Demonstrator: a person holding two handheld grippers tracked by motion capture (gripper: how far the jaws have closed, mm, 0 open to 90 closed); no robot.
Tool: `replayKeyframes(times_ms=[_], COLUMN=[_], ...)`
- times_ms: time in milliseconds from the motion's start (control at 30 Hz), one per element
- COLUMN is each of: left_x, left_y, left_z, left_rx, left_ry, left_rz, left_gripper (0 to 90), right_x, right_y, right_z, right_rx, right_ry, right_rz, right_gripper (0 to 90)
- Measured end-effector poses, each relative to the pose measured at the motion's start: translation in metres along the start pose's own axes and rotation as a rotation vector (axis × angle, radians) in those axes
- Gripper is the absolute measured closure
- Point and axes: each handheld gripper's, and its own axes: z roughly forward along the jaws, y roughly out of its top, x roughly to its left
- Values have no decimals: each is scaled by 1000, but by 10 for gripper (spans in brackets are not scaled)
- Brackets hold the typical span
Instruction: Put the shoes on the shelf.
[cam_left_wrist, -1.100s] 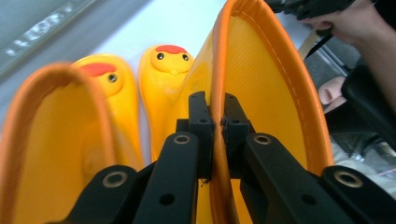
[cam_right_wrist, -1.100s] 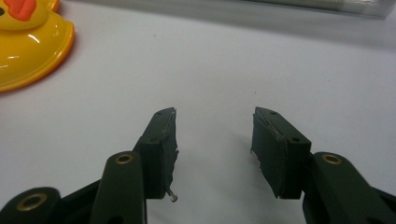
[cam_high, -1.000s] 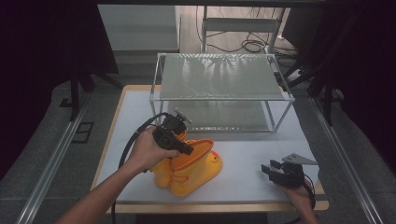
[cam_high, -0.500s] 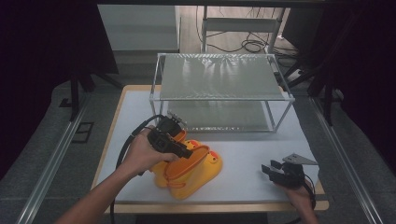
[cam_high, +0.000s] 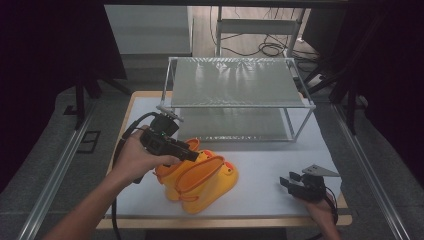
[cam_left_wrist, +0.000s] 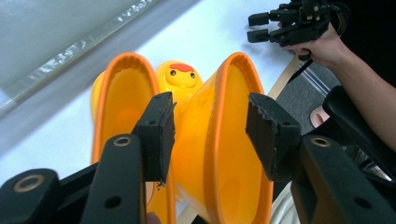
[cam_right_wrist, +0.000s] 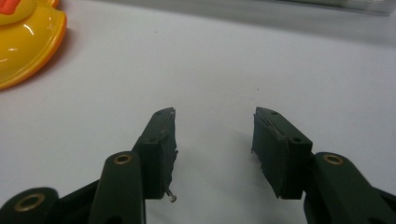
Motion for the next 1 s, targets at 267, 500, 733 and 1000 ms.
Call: replayKeyframes(times_ms=[267, 500, 733, 1000], left_x=[12, 18, 16, 13], left_y=[-9, -11, -10, -7], left_z=[-2, 11, 27, 46], left_rx=[9, 48, 101, 137], left_ry=[-17, -46, -79, -52], left_rz=[-34, -42, -24, -20], left_gripper=[485, 442, 390, 397], right_x=[0, 0, -1, -1], right_y=[0, -1, -1, 0], right_z=[0, 1, 0, 0], right_rx=[-1, 1, 2, 3], right_ry=[-5, -6, -5, -5], right_rz=[3, 0, 3, 2], right_gripper=[483, 483, 484, 483])
